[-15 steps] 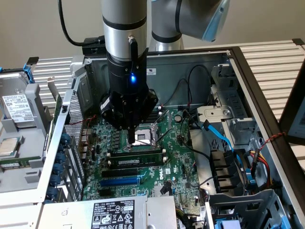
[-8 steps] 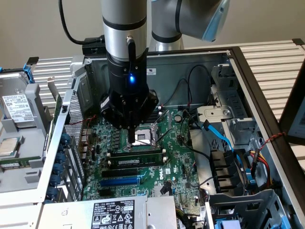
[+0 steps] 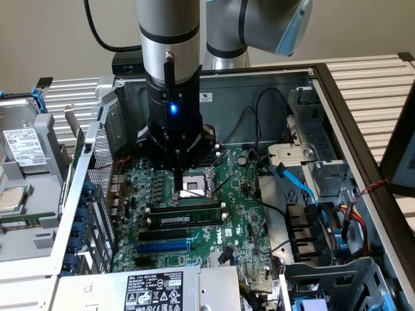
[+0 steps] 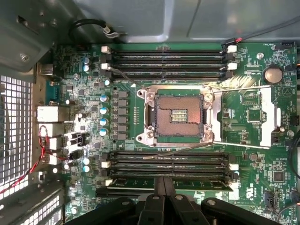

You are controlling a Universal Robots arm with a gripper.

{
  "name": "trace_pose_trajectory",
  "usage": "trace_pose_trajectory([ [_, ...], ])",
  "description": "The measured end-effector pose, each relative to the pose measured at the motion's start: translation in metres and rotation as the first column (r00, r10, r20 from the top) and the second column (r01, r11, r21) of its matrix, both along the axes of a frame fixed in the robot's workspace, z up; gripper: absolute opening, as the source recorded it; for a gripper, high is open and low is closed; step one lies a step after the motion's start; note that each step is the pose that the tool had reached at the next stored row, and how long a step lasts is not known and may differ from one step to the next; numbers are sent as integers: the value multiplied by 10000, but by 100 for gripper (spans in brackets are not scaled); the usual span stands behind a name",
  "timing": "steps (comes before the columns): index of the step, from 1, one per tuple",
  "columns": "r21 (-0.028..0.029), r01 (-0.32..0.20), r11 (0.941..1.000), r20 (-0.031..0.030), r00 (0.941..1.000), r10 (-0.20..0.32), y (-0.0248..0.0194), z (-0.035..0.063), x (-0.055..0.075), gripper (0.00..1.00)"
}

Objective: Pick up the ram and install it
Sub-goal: 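Press down the ram until it locks into place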

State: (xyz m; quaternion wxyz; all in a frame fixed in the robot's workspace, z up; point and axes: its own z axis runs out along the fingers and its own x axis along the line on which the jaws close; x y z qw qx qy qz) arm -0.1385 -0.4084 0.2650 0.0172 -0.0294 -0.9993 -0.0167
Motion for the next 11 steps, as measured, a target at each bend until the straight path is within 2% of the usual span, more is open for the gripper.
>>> trace_pose_trajectory([
  [2,14,142,9999,2,9999,-142,0,-1,0,10],
  [11,14,197,9998,1,9998,-197,0,0,18,10],
])
